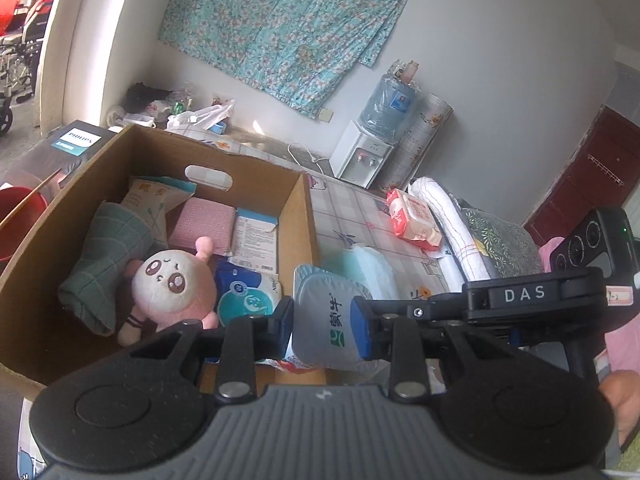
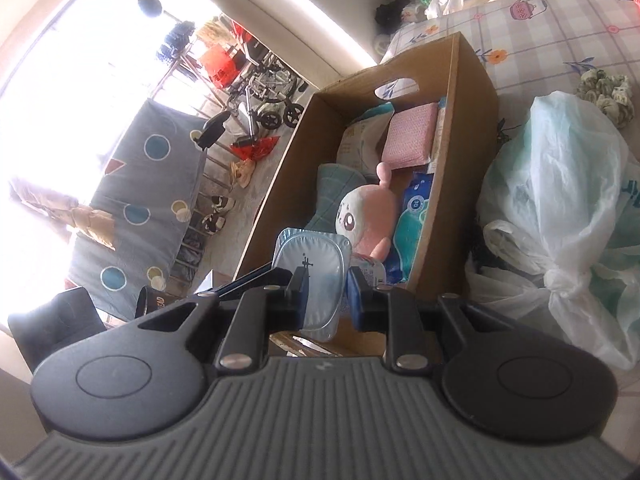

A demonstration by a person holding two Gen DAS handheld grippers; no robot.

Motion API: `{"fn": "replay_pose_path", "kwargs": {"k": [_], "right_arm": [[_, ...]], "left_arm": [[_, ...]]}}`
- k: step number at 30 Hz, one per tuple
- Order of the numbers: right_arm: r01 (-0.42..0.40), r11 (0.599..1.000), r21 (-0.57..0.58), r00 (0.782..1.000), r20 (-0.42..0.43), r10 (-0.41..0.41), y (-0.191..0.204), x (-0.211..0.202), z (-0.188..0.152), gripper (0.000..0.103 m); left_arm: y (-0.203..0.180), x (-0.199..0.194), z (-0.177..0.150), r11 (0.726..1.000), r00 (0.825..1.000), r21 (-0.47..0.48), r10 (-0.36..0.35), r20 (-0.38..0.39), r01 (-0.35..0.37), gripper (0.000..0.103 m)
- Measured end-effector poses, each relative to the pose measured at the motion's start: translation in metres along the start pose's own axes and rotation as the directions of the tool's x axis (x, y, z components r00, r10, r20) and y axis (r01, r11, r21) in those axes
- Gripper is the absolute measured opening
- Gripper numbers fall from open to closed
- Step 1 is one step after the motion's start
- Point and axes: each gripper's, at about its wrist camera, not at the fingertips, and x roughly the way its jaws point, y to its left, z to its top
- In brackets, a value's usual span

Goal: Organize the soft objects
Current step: 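Carry the white container with the left tool over the box, then open the left tool to drop the container into the box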

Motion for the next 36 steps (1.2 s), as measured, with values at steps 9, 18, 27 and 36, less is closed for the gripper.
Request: {"fn": "replay_pose_path", "kwargs": {"k": [9, 18, 27, 36], "right_arm": [[0.184, 0.981, -0.067, 0.946, -0.26, -0.195, 0.017, 0.071, 0.0, 0.021], [0.186, 0.981, -0.061, 0.946, -0.258, -0.195, 0.023, 0.065, 0.008, 0.049], [0.124, 0.992, -0.036, 0.98, -0.151, -0.128, 0.014, 0.034, 0.004, 0.053], [0.066, 0.995, -0.071, 0.995, 0.074, -0.061, 0.011, -0.012, -0.029, 0.065]], "left_arm": [[0.07, 0.037, -0.01, 0.988, 0.972, -0.153, -0.062, -0.225, 0.027, 0.03], [0.088, 0.081, -0.016, 0.98, 0.906, -0.193, -0.116, -0.407, 0.039, 0.027], [0.085, 0.088, -0.017, 0.984, 0.904, -0.175, -0.097, -0.417, 0.025, 0.029], [0.06, 0.06, -0.012, 0.997, 0.962, -0.04, 0.056, -0.267, -0.069, 0.067]]}}
